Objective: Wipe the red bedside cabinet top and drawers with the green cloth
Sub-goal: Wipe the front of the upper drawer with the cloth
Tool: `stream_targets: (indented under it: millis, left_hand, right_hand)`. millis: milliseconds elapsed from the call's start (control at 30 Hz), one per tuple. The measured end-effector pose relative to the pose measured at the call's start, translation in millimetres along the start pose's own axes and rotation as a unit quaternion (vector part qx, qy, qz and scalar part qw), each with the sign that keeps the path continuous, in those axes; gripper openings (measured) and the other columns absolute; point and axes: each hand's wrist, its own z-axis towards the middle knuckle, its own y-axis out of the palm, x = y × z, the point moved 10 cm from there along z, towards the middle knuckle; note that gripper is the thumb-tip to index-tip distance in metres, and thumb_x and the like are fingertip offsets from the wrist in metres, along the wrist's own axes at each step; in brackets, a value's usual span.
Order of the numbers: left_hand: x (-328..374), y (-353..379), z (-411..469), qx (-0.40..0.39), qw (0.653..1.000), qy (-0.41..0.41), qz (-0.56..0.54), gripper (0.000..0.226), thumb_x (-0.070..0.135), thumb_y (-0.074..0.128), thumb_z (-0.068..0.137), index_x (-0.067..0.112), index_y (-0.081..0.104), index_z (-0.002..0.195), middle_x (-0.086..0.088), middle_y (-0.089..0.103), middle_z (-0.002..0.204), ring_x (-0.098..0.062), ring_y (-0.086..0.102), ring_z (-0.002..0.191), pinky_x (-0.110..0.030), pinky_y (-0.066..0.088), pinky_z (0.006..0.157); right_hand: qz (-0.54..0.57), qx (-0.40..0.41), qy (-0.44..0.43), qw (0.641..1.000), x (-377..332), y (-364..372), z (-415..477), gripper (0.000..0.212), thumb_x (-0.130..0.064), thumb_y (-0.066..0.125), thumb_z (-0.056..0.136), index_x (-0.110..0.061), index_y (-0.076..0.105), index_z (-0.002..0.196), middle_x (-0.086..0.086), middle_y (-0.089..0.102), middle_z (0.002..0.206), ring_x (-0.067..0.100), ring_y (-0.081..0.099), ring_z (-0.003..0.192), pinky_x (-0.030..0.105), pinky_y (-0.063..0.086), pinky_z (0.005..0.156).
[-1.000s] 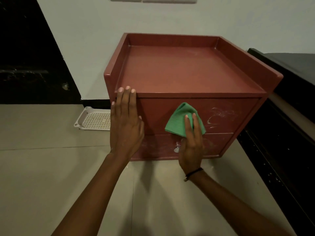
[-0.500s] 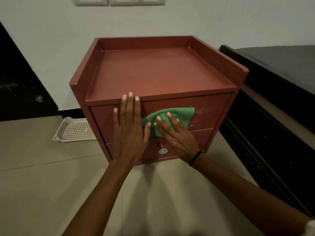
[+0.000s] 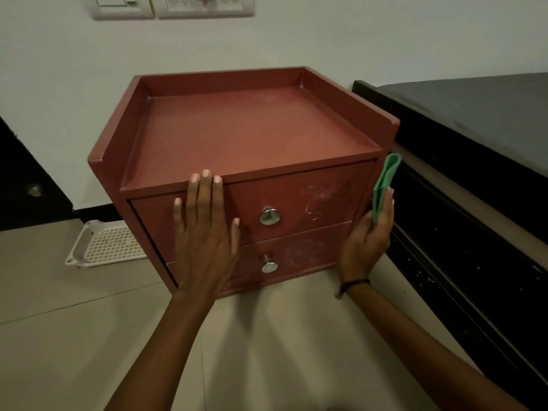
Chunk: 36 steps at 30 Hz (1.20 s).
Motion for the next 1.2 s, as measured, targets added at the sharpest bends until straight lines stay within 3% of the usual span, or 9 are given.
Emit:
stream_targets:
  millis: [67, 133, 233, 333, 500, 733, 933, 1033, 1200]
  left_hand:
    - [-1, 0, 0, -0.002, 1.0, -0.005, -0.01, 0.074, 0.03, 0.05, 0.098, 0.009, 0.014, 0.158, -0.012, 0.014, 0.166, -0.025, 0.007, 0.156, -0.048, 0.012, 0.125]
    - [-1, 0, 0, -0.001, 1.0, -0.005, -0.015, 0.073, 0.029, 0.048, 0.097, 0.009, 0.014, 0.158, -0.012, 0.015, 0.166, -0.025, 0.008, 0.155, -0.048, 0.013, 0.125]
    - [-2, 0, 0, 0.002, 1.0, -0.001, -0.015, 0.071, 0.028, 0.044, 0.096, 0.01, 0.013, 0.158, -0.011, 0.015, 0.166, -0.025, 0.008, 0.156, -0.049, 0.016, 0.124]
    - [-3, 2, 0, 0.004, 1.0, -0.007, -0.018, 0.071, 0.028, 0.041, 0.096, 0.011, 0.011, 0.159, -0.01, 0.013, 0.167, -0.024, 0.007, 0.156, -0.051, 0.016, 0.123]
    - [-2, 6, 0, 0.001, 0.999, -0.029, -0.016, 0.071, 0.026, 0.041, 0.097, 0.011, 0.009, 0.159, -0.011, 0.011, 0.167, -0.024, 0.004, 0.156, -0.055, 0.015, 0.123]
    - [0, 6, -1, -0.004, 0.999, -0.031, -0.026, 0.07, 0.029, 0.04, 0.098, 0.01, 0.01, 0.159, -0.011, 0.011, 0.167, -0.025, 0.004, 0.156, -0.057, 0.02, 0.122]
    - [5, 7, 0, -0.002, 0.998, -0.045, -0.041, 0.071, 0.03, 0.043, 0.099, 0.007, 0.011, 0.158, -0.014, 0.012, 0.166, -0.028, 0.003, 0.156, -0.055, 0.02, 0.123]
    - [3, 7, -1, 0.002, 0.999, -0.044, -0.031, 0.072, 0.03, 0.043, 0.098, 0.007, 0.011, 0.158, -0.014, 0.013, 0.166, -0.028, 0.004, 0.156, -0.054, 0.018, 0.123]
    - [2, 3, -2, -0.011, 0.999, -0.029, -0.035, 0.072, 0.031, 0.041, 0.098, 0.008, 0.01, 0.158, -0.012, 0.011, 0.167, -0.025, 0.002, 0.156, -0.054, 0.016, 0.124]
  right_hand:
    - [-0.053, -0.058, -0.08, 0.994, -11, 38, 1, 0.06, 0.0, 0.041, 0.098, -0.014, 0.027, 0.155, 0.01, 0.023, 0.164, 0.021, 0.015, 0.153, 0.034, 0.015, 0.125]
    - [-0.089, -0.123, -0.139, 0.979, -15, 78, -18, 0.063, -0.001, 0.04, 0.099, -0.015, 0.019, 0.157, 0.004, 0.011, 0.167, 0.023, 0.005, 0.155, 0.035, 0.009, 0.126]
    - [-0.121, -0.184, -0.19, 0.957, -3, 104, -62, 0.067, 0.007, 0.036, 0.097, -0.016, 0.018, 0.158, 0.002, 0.006, 0.167, 0.031, 0.002, 0.154, 0.046, 0.016, 0.125]
    - [-0.178, -0.292, -0.274, 0.899, 22, 112, -112, 0.065, 0.011, 0.033, 0.089, -0.01, 0.033, 0.15, 0.01, 0.012, 0.166, 0.035, 0.005, 0.154, 0.055, 0.027, 0.119]
    - [-0.287, -0.282, -0.333, 0.853, 31, 106, -94, 0.083, 0.003, 0.051, 0.089, -0.02, 0.009, 0.158, 0.004, -0.008, 0.167, 0.029, -0.002, 0.154, 0.061, 0.023, 0.118]
    - [-0.237, -0.177, -0.233, 0.926, 0, 97, -16, 0.072, -0.01, 0.032, 0.098, -0.024, -0.003, 0.158, 0.003, -0.016, 0.165, 0.027, -0.006, 0.154, 0.057, 0.018, 0.122]
    - [-0.209, -0.309, -0.236, 0.897, 34, 104, -122, 0.077, 0.006, 0.033, 0.084, -0.016, 0.019, 0.156, 0.01, -0.005, 0.166, 0.034, 0.0, 0.154, 0.059, 0.032, 0.114]
    - [-0.218, -0.334, -0.182, 0.899, 57, 105, -152, 0.077, -0.006, 0.028, 0.087, -0.02, 0.006, 0.16, 0.008, -0.011, 0.167, 0.03, -0.004, 0.154, 0.059, 0.026, 0.118]
    - [-0.227, -0.186, -0.006, 0.956, 68, 102, -87, 0.065, -0.032, 0.022, 0.103, -0.014, -0.01, 0.157, 0.014, -0.016, 0.164, 0.03, -0.006, 0.154, 0.052, 0.02, 0.123]
